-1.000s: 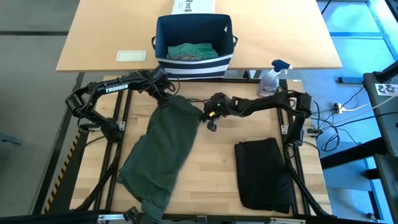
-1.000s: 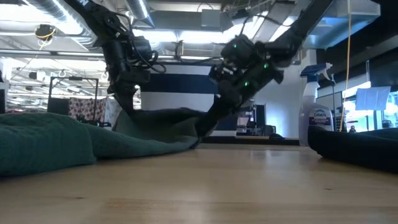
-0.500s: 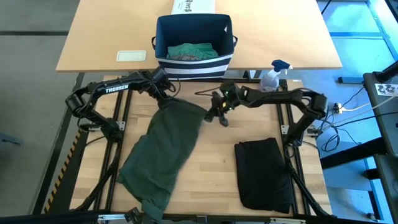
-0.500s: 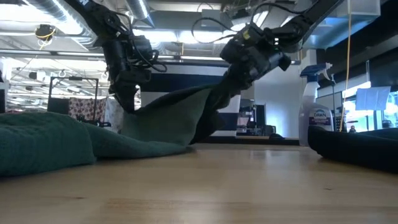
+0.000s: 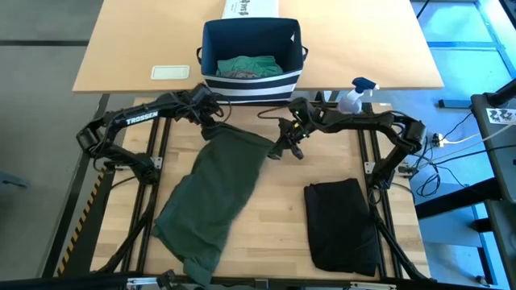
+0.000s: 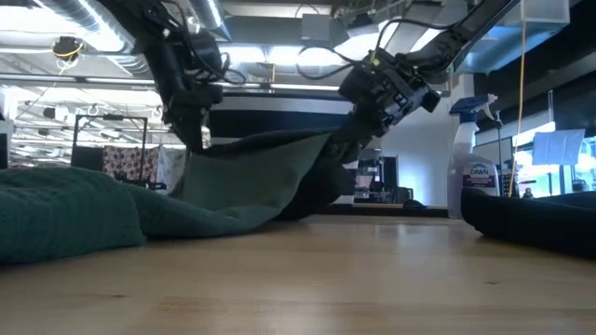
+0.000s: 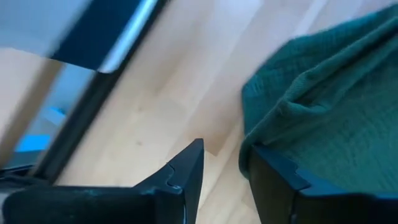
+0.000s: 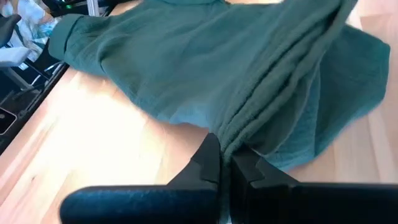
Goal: Fold Laundry from Bin
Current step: Fold the green polo shirt
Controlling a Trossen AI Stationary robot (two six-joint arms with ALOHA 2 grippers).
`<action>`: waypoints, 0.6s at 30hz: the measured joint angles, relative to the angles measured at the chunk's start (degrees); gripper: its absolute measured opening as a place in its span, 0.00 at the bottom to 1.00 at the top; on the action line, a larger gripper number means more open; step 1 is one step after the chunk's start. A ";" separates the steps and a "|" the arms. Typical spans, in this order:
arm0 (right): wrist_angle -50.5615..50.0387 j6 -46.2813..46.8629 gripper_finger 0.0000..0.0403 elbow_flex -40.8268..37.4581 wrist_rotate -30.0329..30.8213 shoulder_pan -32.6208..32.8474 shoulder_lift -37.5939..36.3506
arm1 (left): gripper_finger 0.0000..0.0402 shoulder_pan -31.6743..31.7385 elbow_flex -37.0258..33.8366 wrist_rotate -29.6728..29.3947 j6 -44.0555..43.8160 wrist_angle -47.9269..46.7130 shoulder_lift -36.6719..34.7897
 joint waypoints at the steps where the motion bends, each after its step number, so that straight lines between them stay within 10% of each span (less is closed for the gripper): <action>1: -0.39 -0.24 0.00 0.00 0.02 0.09 0.00 | 0.29 0.00 0.02 -0.57 0.00 0.00 -0.79; 18: -11.17 -3.23 0.00 -0.04 -1.37 0.14 0.02 | 0.31 -0.78 0.02 -0.40 -3.38 0.41 -4.74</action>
